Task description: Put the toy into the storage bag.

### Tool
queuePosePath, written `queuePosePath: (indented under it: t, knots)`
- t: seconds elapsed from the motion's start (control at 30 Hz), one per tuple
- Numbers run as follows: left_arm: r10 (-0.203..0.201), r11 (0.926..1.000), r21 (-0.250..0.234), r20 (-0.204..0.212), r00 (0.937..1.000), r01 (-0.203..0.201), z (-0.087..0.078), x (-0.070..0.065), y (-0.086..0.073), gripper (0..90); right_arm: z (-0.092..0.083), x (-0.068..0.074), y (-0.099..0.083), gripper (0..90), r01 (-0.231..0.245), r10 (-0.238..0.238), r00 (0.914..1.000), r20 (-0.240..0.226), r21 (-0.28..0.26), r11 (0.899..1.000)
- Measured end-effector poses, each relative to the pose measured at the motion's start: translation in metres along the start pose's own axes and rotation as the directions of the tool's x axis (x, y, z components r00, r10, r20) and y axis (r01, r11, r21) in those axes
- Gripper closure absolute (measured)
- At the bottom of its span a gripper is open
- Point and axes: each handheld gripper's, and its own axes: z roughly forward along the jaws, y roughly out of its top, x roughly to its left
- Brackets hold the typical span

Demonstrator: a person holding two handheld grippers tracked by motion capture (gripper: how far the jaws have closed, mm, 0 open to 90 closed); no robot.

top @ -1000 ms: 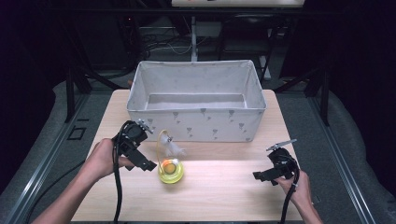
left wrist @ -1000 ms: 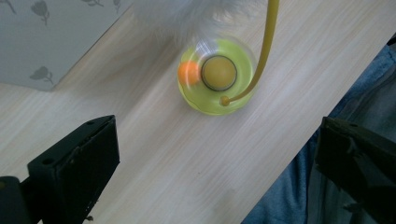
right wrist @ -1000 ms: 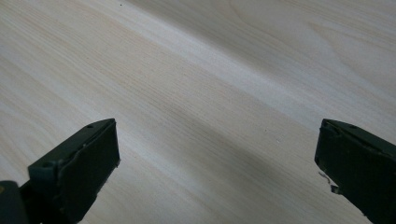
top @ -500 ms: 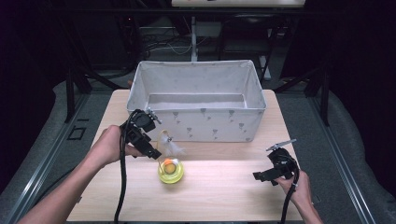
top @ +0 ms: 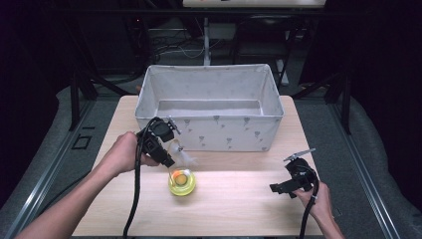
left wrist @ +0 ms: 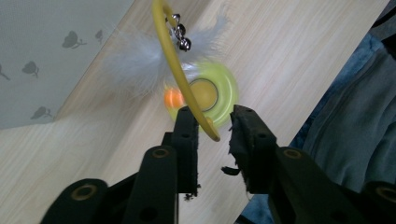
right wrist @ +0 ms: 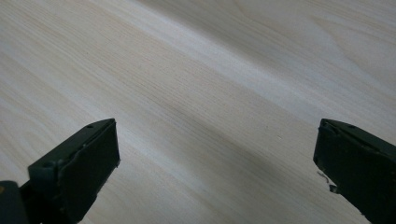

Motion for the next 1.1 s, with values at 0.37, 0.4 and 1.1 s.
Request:
queuePosePath:
  t: [0.37,0.4,1.1]
  knots:
    - [-0.006,0.9999,-0.008,0.008,1.0,0.006,0.0,-0.001,-0.002,85.3,0.001,0.0,0.0,0.3,0.003,-0.003,1.0,0.001,0.002,1.0]
    - [-0.008,0.9998,-0.016,0.006,0.9999,0.008,0.0,-0.001,-0.002,86.4,0.001,0.0,0.0,0.3,0.002,-0.002,1.0,0.001,0.003,1.0]
    - [0.051,0.9983,0.028,-0.041,0.9978,-0.05,-0.012,-0.005,-0.001,88.0,-0.002,-0.001,0.0,0.3,-0.003,0.003,1.0,0.005,-0.015,1.0]
